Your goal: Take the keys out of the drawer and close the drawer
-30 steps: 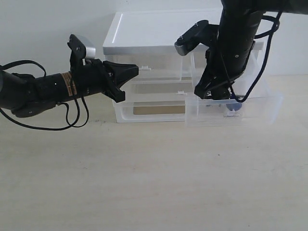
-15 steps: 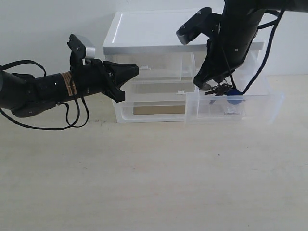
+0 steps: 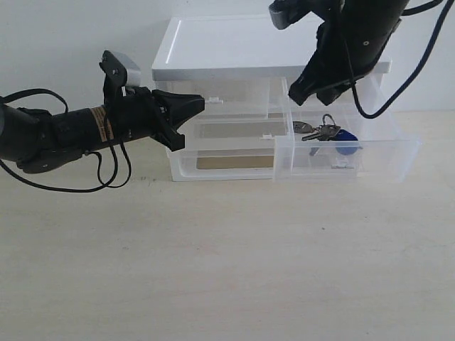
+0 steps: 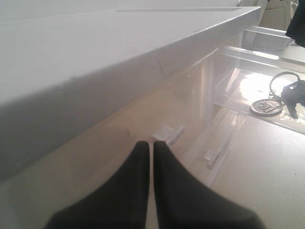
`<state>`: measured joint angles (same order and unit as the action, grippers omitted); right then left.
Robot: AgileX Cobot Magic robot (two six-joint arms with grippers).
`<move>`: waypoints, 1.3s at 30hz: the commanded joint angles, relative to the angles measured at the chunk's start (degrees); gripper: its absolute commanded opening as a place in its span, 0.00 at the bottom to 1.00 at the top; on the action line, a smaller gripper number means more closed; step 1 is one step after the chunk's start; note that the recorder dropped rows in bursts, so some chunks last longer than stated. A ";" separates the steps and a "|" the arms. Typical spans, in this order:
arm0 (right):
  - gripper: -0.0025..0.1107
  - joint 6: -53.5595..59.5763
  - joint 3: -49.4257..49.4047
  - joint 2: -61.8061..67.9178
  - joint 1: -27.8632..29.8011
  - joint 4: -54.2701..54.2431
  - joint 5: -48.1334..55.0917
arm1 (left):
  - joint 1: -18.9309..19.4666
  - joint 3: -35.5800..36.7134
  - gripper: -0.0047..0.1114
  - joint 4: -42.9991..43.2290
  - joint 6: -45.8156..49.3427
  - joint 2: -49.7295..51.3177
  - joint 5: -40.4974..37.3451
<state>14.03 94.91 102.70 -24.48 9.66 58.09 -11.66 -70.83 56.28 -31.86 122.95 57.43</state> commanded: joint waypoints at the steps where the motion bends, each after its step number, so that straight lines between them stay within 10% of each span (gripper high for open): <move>1: 0.43 -1.98 -0.01 0.87 0.55 -0.77 1.57 | 0.46 -1.15 0.08 -7.84 0.55 0.44 -6.68; 4: 0.56 -3.20 -0.01 1.96 0.55 0.39 1.97 | 0.46 -1.15 0.08 -7.84 0.55 0.44 -6.68; 22: 0.55 -4.11 -0.21 8.02 0.55 1.38 2.60 | 0.46 -1.15 0.08 -7.84 0.55 0.44 -6.68; 30: 0.05 -2.01 -0.21 8.80 0.55 1.38 2.04 | 0.46 -1.15 0.08 -7.84 0.55 0.44 -6.57; 39: 0.02 -1.26 -0.09 6.44 0.45 1.38 -1.13 | 0.46 -1.15 0.08 -7.84 0.55 0.44 -6.45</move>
<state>12.25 95.30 110.21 -24.37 11.32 58.03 -11.74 -70.83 56.28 -31.76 122.95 57.32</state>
